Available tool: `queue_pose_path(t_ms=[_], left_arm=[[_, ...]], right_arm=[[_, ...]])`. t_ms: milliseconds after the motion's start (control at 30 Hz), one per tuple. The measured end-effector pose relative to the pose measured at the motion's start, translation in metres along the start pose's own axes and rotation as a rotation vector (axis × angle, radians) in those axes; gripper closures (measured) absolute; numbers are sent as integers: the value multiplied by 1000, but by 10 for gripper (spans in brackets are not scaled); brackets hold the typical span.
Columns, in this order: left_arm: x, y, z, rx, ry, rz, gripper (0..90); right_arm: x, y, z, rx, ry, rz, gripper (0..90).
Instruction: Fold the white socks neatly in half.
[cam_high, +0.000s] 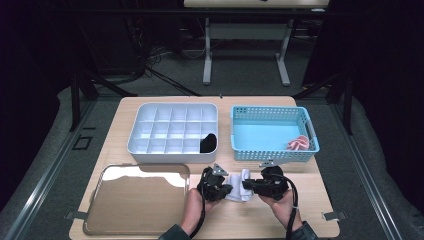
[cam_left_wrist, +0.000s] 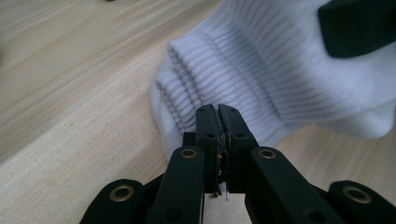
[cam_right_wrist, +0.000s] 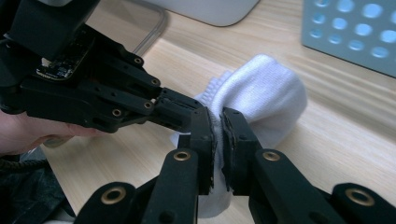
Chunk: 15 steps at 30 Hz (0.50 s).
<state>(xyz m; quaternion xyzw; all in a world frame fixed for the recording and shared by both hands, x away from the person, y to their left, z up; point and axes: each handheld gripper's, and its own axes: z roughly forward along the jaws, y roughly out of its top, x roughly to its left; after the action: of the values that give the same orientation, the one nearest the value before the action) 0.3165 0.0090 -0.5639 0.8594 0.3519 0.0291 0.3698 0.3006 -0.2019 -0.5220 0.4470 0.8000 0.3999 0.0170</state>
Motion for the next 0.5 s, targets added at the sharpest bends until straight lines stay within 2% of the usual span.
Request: queue_pose_path(t_ms=[200,367,500], left_arm=[[0,0,1,-1,-3,4,873],[1,0,0,-3,-7,2,872],[2,-1,-1,-16,-19,-5,861]], right_arm=[[6,6,15,41,8,-33,837],[5,6,29,58,18,-20,838],[2,5,30,50,23,-11,838]])
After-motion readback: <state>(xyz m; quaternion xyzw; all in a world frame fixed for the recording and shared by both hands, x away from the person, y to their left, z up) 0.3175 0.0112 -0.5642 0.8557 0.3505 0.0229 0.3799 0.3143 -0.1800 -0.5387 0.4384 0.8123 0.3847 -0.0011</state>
